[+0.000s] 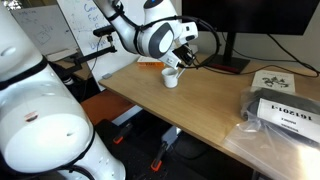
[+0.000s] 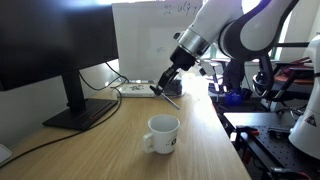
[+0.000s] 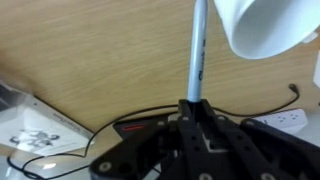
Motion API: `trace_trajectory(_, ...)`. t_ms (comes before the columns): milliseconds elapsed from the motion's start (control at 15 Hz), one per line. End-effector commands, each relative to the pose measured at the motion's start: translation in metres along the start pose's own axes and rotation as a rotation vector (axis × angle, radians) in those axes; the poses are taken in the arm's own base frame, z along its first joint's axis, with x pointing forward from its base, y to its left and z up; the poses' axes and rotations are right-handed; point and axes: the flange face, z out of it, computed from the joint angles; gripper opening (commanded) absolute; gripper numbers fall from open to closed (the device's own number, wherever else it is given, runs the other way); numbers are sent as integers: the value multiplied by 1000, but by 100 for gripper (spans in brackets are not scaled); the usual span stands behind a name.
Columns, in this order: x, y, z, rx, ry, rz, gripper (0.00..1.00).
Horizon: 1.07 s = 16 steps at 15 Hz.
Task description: Pick up the pen and put it in the cup
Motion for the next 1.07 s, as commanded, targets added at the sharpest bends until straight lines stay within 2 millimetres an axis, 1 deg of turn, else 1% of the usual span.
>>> trace_trajectory(0,2,24,-25,-40,81,37,4)
trace_trajectory(133,6,32,-40,-80,101,41,4)
trace_trajectory(267,4,25,-53,-139,72,35,4)
trace_trajectory(400,0,-4,-55,-183,33,-4,4)
trace_trajectory(600,-5,-71,-49,-187,12,-25,4)
trace_trajectory(733,-8,-105,-46,-186,17,-33,4)
trace_trajectory(867,-6,-123,-46,-197,45,-19,4)
trace_trajectory(1000,-3,-130,-44,-198,70,0,4)
